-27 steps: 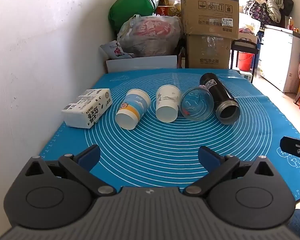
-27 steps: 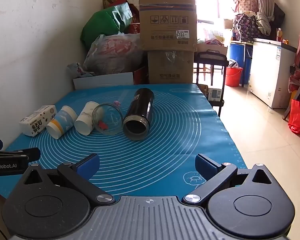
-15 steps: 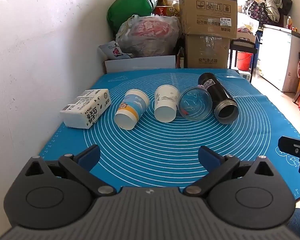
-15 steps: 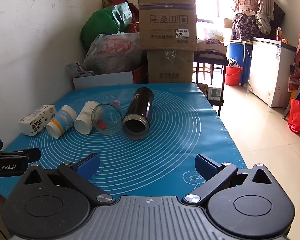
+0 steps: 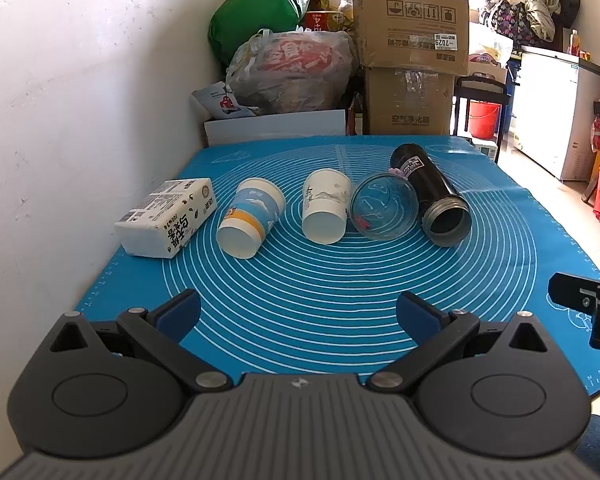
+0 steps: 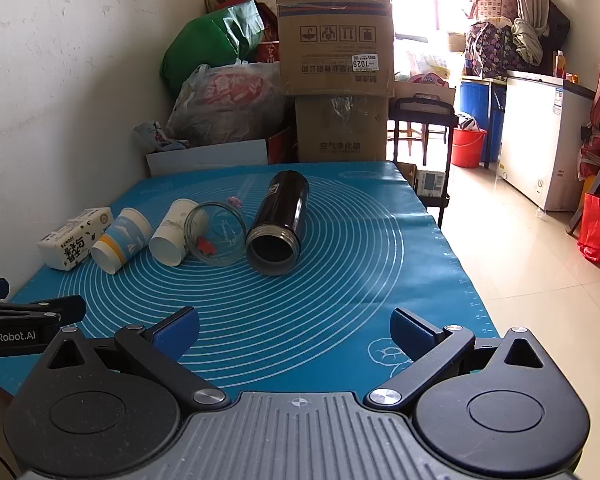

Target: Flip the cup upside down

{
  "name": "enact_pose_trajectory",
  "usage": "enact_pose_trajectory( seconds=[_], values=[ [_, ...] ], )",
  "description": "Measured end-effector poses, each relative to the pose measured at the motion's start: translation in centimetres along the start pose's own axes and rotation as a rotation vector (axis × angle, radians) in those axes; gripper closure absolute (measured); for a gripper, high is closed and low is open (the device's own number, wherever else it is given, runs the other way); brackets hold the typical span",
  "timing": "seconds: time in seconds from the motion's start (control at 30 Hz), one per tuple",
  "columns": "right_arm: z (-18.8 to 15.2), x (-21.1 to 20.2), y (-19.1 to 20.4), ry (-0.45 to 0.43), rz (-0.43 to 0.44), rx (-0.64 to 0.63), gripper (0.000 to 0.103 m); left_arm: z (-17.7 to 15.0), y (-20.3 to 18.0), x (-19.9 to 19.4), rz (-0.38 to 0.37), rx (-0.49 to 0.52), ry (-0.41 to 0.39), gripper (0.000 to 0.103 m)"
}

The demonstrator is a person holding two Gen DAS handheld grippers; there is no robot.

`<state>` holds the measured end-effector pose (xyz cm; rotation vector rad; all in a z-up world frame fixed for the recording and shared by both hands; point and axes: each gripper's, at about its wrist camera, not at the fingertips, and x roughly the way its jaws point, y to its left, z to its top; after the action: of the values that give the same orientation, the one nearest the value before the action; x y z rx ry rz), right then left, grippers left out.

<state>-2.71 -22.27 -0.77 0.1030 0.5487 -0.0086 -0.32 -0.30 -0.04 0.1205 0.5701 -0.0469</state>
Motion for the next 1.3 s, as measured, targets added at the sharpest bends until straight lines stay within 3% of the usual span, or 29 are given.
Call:
enact_pose_trajectory(
  seconds=[1.3],
  values=[
    [0.04, 0.0, 0.16, 0.007, 0.006, -0.008, 0.0, 0.0, -0.39, 0.35, -0.012, 0.001, 0.01, 0.001]
  ],
)
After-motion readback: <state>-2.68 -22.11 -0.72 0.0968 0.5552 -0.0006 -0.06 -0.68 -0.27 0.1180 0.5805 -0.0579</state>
